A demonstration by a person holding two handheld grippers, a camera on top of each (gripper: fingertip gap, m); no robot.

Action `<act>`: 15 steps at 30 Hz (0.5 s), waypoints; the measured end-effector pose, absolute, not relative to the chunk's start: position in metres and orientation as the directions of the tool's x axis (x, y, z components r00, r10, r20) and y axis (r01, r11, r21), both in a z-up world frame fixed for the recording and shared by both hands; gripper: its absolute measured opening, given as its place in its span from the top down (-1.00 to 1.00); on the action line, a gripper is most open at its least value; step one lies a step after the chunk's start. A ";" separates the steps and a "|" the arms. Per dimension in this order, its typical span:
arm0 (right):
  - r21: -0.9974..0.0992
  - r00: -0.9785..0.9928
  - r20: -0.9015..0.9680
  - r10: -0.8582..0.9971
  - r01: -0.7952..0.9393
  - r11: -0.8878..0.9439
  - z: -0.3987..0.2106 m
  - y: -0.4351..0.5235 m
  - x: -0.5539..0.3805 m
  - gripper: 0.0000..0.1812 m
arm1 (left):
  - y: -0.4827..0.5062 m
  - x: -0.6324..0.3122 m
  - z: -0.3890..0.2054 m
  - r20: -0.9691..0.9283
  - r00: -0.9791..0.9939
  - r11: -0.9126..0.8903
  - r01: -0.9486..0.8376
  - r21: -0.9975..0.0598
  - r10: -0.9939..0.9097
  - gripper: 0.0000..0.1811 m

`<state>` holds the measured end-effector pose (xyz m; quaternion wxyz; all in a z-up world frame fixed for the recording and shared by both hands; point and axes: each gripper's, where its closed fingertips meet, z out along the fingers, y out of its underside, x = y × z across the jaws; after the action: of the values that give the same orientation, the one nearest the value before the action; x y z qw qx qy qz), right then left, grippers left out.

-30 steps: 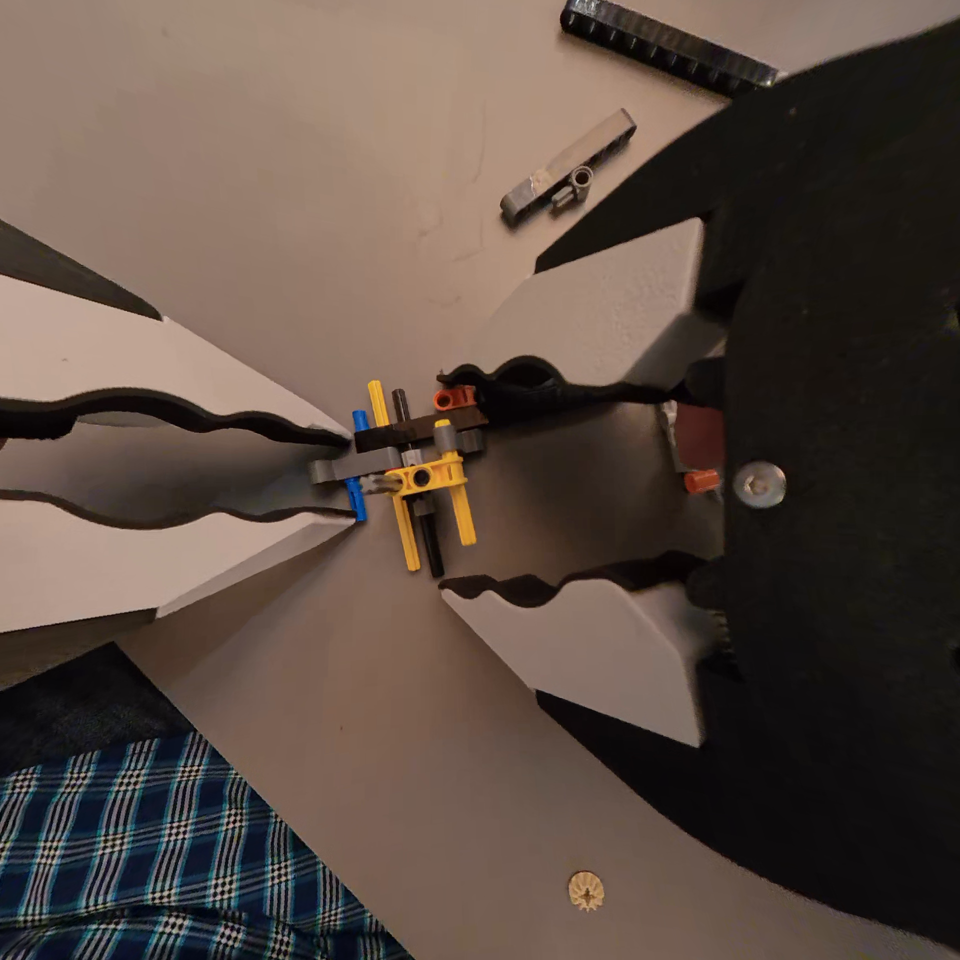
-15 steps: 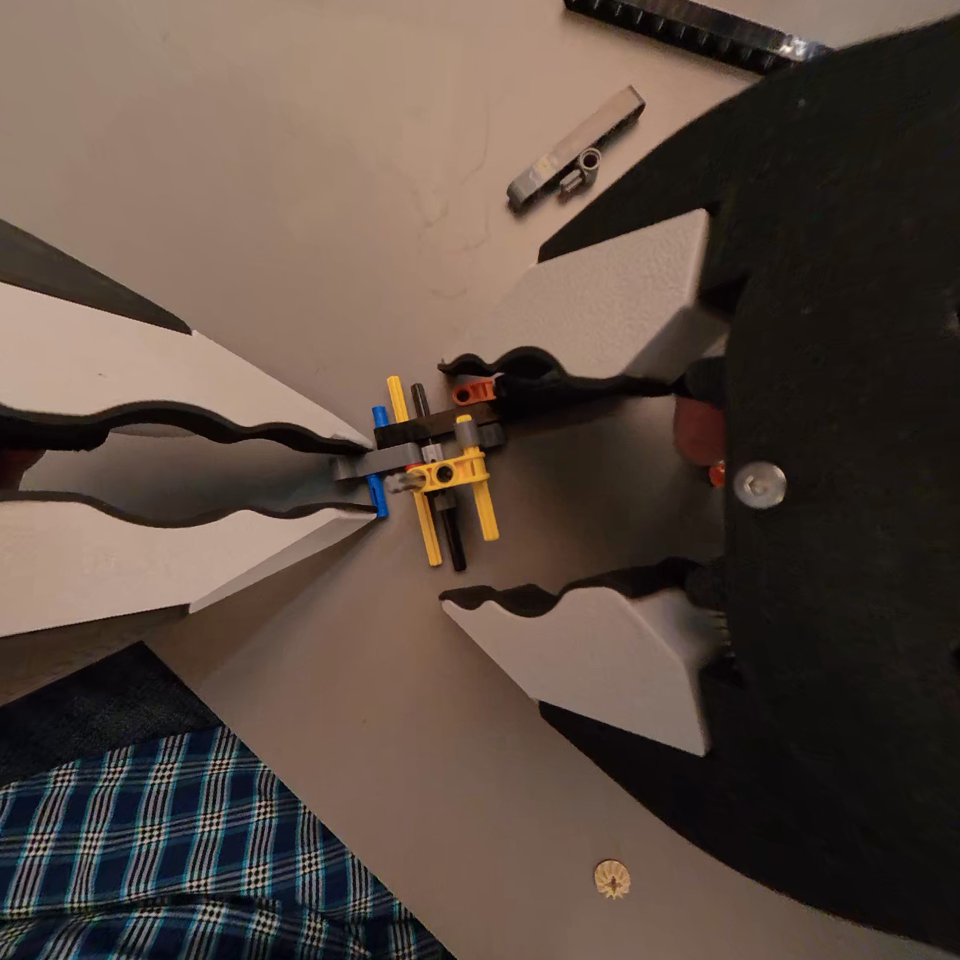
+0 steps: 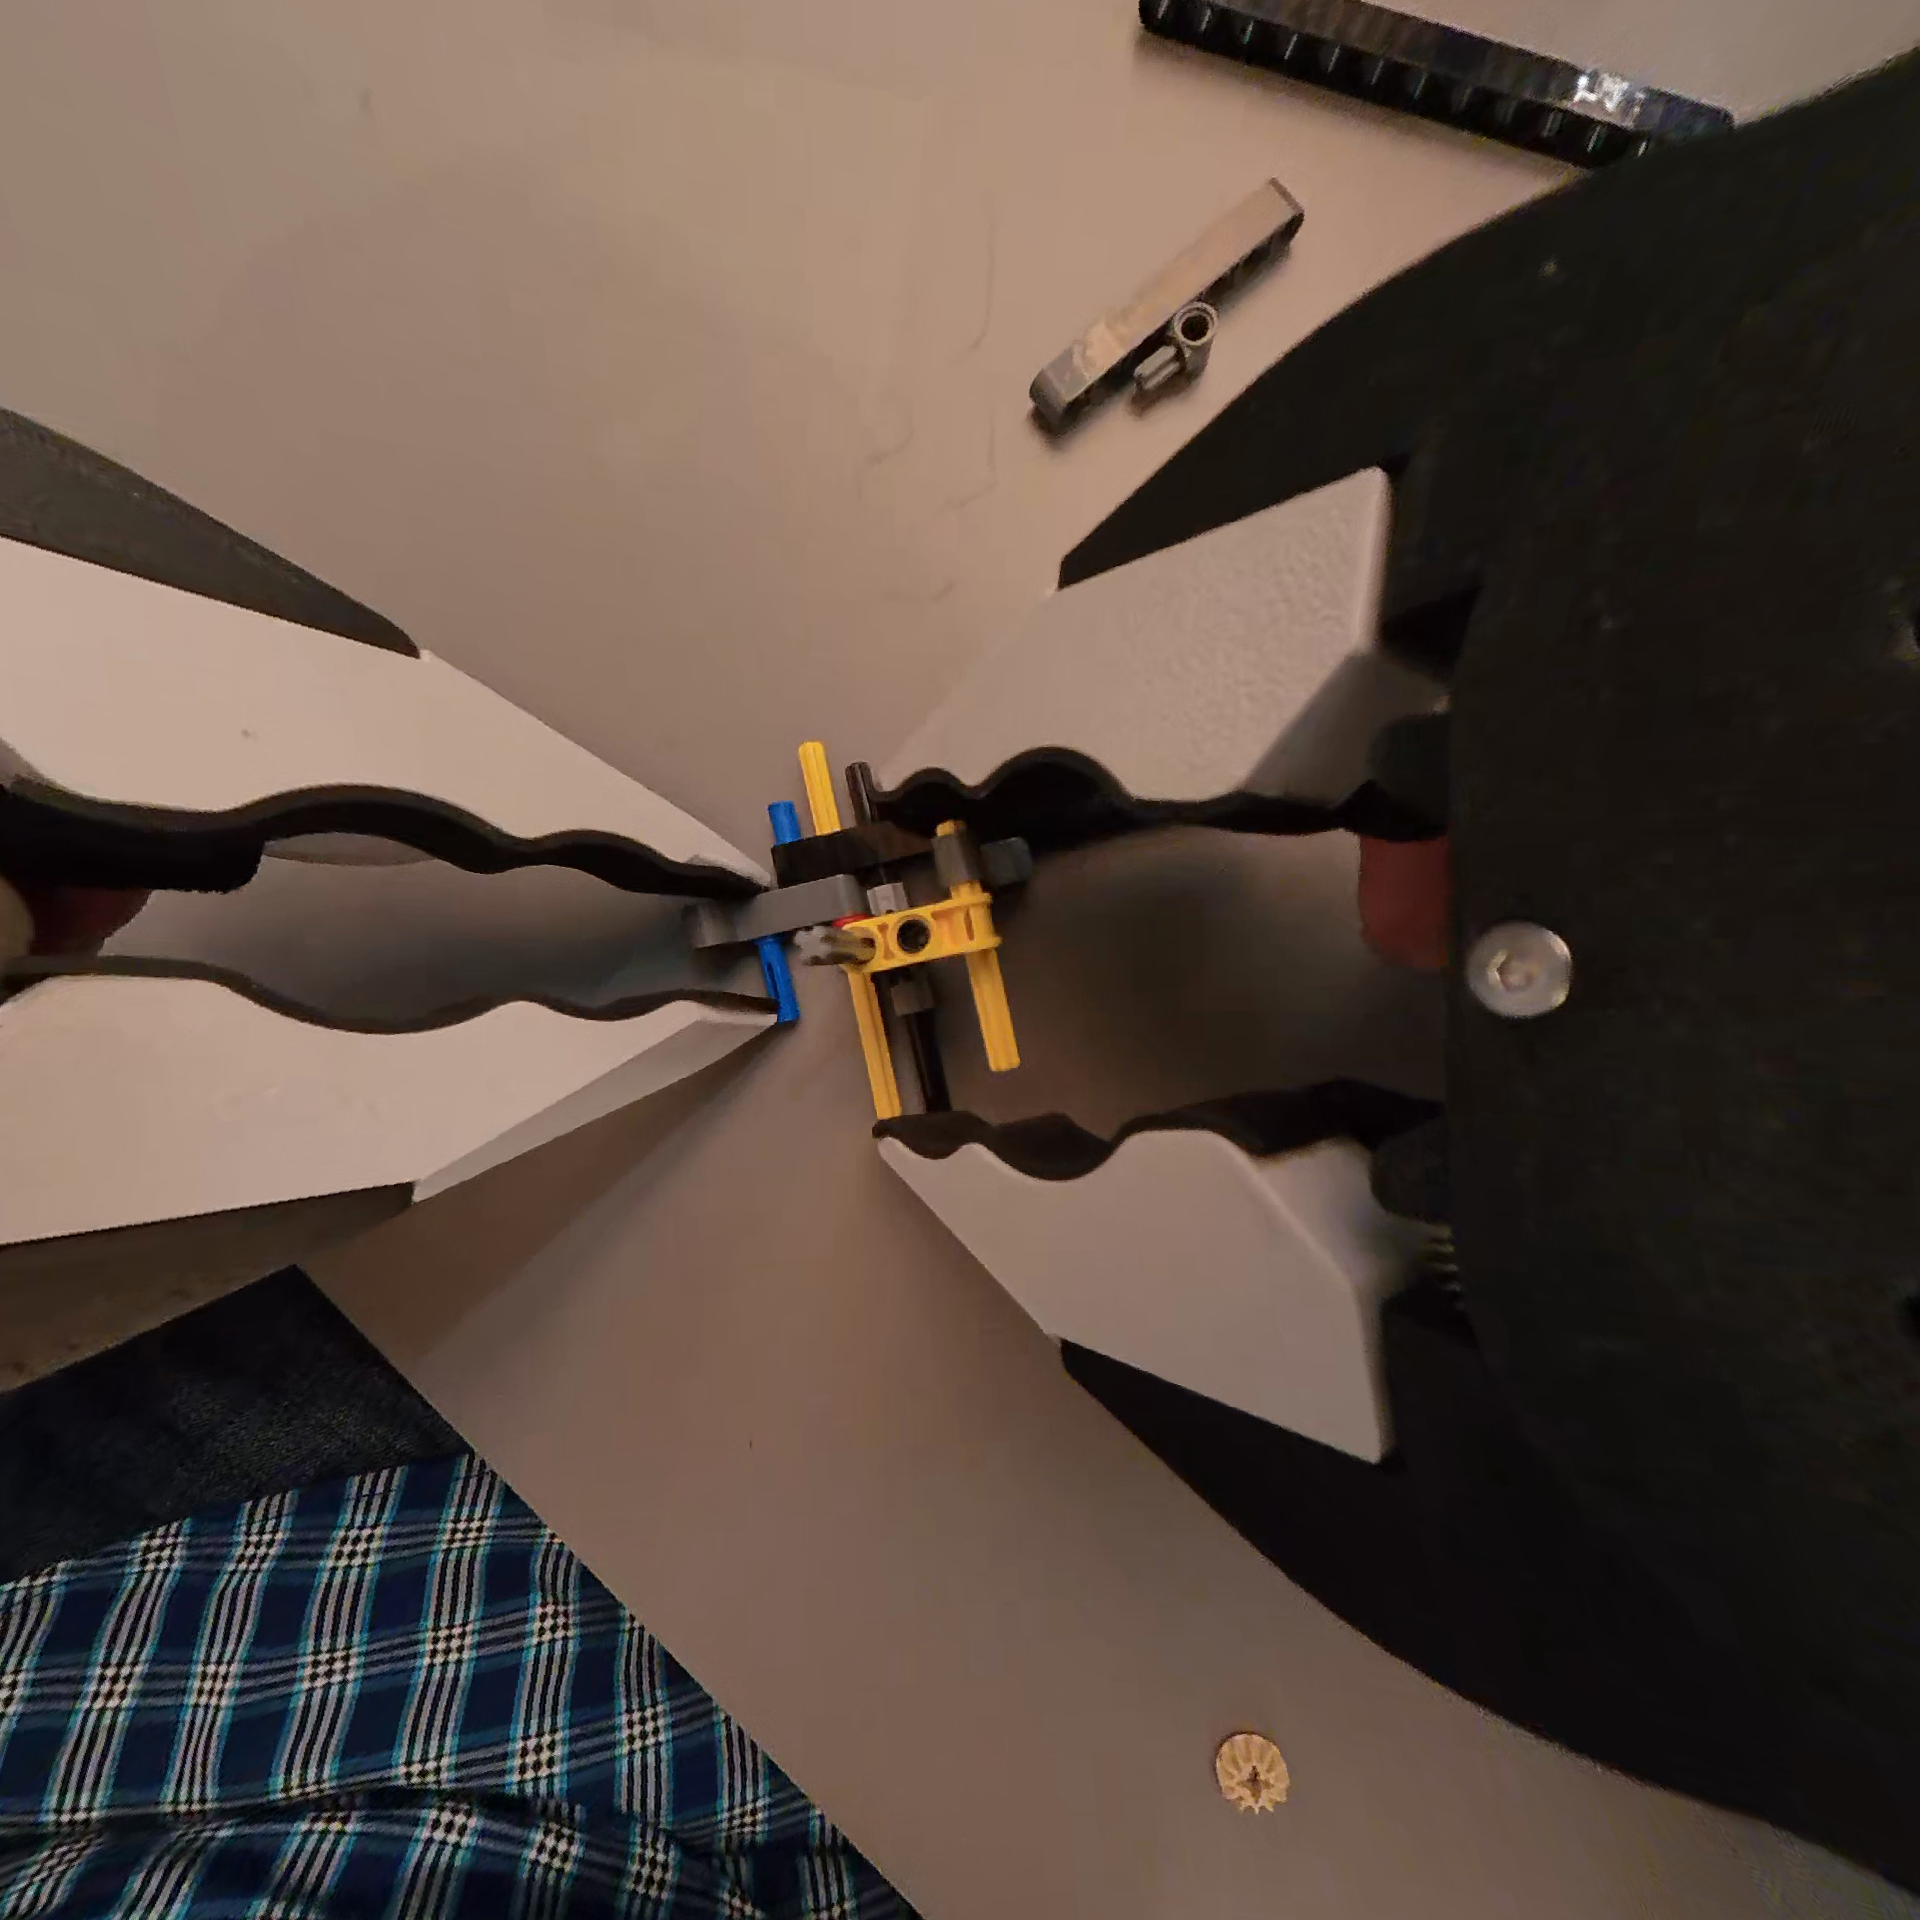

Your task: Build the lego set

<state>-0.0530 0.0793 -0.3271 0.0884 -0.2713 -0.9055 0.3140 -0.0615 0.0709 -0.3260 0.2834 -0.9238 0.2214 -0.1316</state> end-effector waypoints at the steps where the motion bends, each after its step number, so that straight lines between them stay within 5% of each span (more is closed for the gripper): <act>1: -0.615 -0.837 -0.012 0.547 0.437 0.656 -0.327 0.079 -0.053 0.39 | 0.071 -0.062 -0.326 0.116 0.867 -0.740 -0.336 -0.583 -0.484 0.81; 15: -0.612 -0.840 -0.008 0.542 0.432 0.662 -0.327 0.080 -0.053 0.40 | 0.072 -0.062 -0.326 0.115 0.864 -0.734 -0.339 -0.589 -0.491 0.82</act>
<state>-0.0530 0.0795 -0.3272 0.0880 -0.2685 -0.9073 0.3115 -0.0625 0.0719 -0.3260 0.2871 -0.9217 0.2249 -0.1325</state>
